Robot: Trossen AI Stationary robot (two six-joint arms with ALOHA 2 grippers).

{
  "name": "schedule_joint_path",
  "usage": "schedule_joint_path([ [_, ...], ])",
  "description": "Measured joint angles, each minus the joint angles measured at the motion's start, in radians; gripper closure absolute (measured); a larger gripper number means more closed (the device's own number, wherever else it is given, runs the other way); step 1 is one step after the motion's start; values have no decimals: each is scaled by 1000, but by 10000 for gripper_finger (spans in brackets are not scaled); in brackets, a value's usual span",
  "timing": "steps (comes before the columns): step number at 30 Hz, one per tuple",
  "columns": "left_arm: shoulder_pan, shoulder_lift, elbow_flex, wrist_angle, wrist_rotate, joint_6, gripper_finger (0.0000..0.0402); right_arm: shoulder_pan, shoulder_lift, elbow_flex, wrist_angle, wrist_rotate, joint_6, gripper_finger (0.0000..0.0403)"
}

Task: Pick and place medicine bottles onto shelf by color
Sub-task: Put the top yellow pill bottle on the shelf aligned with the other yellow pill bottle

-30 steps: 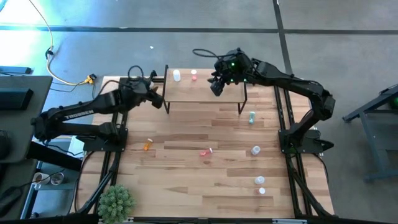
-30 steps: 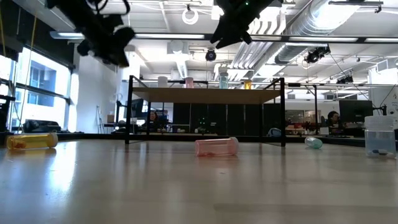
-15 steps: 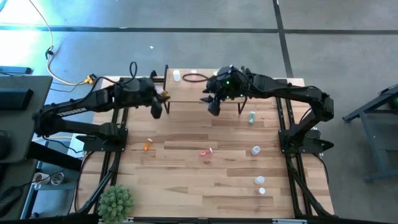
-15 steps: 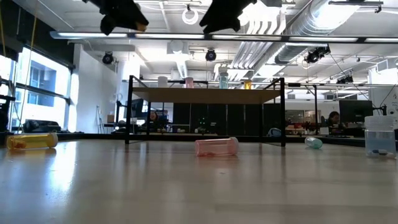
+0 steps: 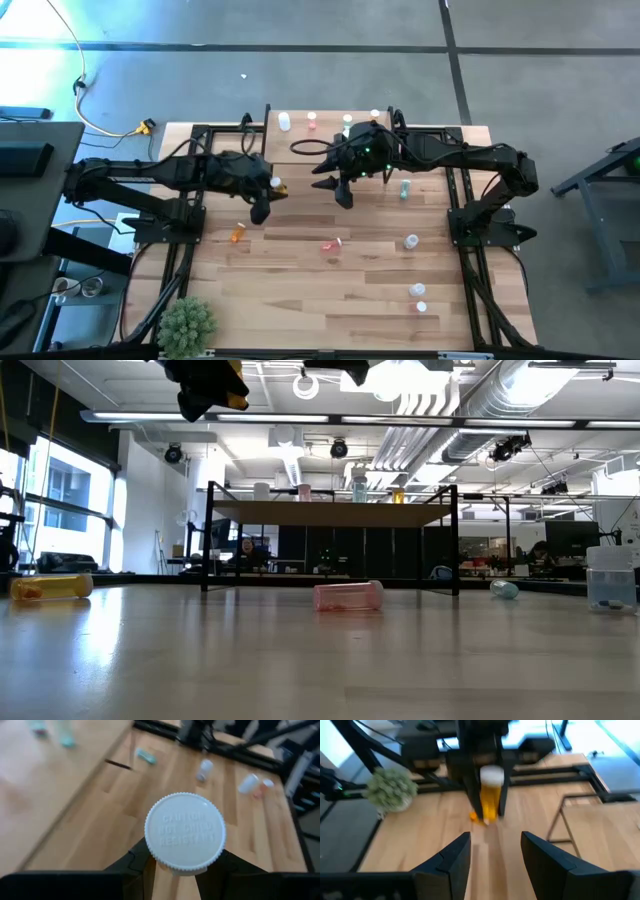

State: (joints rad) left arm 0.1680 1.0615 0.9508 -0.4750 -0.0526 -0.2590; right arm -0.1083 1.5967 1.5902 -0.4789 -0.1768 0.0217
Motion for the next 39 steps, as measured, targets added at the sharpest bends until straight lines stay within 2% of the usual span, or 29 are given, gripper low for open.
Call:
schedule_joint_path([
  [6, -72, 57, 0, -1, 21, 0, 305, 48, 0, 0, 102, 0, 11, 237],
  [12, -122, 94, 0, -49, 48, -24, 305, 83, 29, 0, 227, 1, 104, 237],
  [17, -156, 110, -1, -123, 94, -45, 305, 121, 55, -3, 222, 11, 146, 237],
  [26, -206, 121, -1, -136, 96, -36, 305, 198, 131, -2, 180, 70, 132, 237],
  [33, -234, 121, -1, -135, 89, -36, 305, 217, 203, -2, 207, 108, 31, 237],
  [39, -248, 121, -1, -136, 71, -25, 305, 213, 236, -2, 275, 122, 23, 237],
])
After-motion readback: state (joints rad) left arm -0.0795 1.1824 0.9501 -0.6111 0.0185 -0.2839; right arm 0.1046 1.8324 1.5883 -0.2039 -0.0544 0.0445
